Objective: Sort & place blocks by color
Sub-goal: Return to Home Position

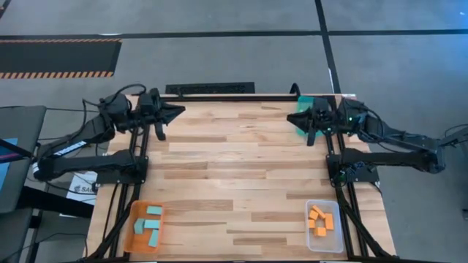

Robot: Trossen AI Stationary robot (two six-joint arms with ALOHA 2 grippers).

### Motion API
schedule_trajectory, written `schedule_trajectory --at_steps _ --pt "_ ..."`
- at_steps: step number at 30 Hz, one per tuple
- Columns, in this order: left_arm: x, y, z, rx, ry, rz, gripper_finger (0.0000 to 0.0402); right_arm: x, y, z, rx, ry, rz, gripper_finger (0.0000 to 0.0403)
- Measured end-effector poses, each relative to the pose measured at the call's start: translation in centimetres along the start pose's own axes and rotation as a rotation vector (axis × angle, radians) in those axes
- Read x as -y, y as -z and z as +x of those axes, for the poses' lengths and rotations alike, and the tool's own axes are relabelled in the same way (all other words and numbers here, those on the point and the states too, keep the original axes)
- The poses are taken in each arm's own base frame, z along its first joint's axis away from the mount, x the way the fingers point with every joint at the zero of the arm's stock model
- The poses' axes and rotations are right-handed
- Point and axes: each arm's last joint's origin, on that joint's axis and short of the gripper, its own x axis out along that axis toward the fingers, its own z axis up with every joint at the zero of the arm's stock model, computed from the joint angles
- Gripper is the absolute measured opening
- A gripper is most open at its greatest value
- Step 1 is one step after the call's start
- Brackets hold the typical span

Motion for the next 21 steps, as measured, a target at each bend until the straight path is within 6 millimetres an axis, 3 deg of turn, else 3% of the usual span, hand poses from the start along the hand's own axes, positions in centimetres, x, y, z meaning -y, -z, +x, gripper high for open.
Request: schedule_trajectory --at_steps 8,15,21 --pt "0.8 4.2 -1.4 0.115 0.043 -0.016 0.0 0.8 3.5 -0.8 0.048 -0.036 0.051 0.0062" --pt "0.1 9.2 -2.8 0.092 0.073 -0.069 0.0 1.4 6.8 -1.1 0.061 -0.049 0.064 0.0054" --pt "-0.4 12.1 -3.4 0.149 0.087 -0.116 0.0 2.3 10.1 -0.5 0.095 -0.06 0.097 0.0053"
